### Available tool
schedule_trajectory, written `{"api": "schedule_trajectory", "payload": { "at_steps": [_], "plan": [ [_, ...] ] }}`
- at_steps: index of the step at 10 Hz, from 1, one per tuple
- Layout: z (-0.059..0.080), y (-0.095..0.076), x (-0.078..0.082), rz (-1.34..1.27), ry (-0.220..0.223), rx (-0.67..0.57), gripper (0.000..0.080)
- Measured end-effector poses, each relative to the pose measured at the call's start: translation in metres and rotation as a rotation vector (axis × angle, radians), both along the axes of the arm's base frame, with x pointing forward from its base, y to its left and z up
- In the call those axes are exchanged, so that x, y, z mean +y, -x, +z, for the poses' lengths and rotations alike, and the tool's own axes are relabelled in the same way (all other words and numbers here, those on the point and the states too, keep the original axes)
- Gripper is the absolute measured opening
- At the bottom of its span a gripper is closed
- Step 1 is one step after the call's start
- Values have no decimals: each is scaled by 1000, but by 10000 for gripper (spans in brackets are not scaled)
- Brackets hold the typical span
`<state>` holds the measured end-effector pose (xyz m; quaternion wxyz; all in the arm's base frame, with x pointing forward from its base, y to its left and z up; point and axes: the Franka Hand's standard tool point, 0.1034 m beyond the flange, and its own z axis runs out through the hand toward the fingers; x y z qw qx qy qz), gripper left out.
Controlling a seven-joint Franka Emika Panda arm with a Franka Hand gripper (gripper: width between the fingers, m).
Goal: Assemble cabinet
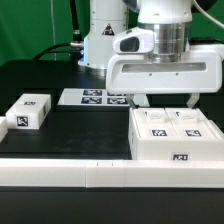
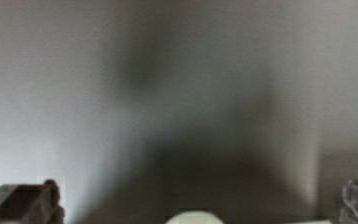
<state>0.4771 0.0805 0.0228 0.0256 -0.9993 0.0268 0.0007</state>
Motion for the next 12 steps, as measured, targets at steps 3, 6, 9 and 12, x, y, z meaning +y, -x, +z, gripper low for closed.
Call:
{"api": "schedule_trajectory", "payload": {
  "at_steps": [3,6,9,12],
  "plan": [
    [-12,2,-3,-5,5,11,797],
    [-15,3,-2,2,4,16,797],
    [-15,2,3,24,5,1,797],
    [-16,-1,11,39,5,-23,797]
  ]
}}
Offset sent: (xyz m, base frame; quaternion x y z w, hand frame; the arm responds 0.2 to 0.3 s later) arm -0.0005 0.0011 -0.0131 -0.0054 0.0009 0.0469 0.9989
